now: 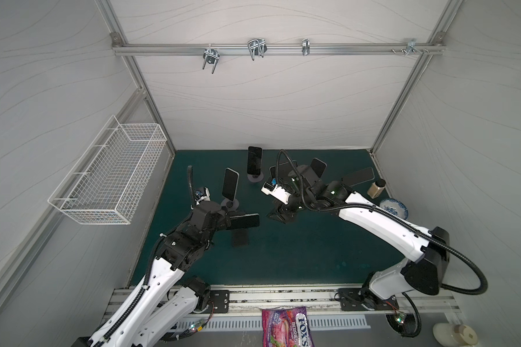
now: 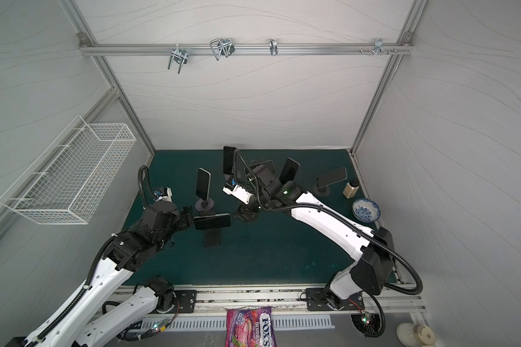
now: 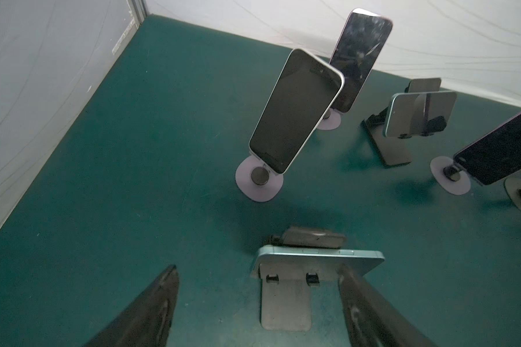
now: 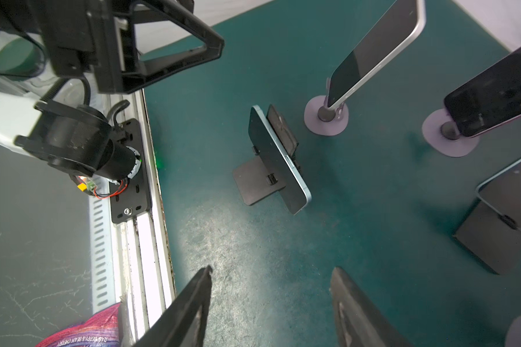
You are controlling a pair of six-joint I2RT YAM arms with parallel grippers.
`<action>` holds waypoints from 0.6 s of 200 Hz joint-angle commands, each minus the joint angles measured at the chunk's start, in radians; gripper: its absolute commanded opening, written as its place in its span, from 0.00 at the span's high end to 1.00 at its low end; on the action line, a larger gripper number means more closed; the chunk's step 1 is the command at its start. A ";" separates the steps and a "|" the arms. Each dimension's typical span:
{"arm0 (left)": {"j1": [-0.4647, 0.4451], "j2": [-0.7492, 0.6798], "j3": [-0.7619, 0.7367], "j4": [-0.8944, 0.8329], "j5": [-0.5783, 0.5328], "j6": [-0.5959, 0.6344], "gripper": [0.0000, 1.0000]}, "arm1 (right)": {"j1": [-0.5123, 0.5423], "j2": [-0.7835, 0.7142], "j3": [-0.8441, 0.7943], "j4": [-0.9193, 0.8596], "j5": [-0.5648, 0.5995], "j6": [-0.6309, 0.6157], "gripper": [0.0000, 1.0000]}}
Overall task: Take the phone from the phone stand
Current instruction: 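Move the right gripper to the teal phone while the left arm holds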
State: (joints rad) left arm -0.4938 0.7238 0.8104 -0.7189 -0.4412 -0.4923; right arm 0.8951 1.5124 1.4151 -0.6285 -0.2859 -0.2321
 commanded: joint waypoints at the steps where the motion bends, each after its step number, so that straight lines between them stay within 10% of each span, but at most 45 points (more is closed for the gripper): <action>1: 0.002 -0.028 -0.017 -0.035 0.020 -0.040 0.17 | 0.004 0.040 0.037 -0.012 -0.025 -0.070 0.37; 120: 0.017 0.039 -0.135 0.163 0.118 -0.096 0.13 | 0.042 0.254 0.189 -0.079 0.010 -0.165 0.35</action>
State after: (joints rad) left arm -0.4892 0.7166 0.6170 -0.5751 -0.3527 -0.4873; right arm 0.9314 1.7386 1.5726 -0.6582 -0.2661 -0.3500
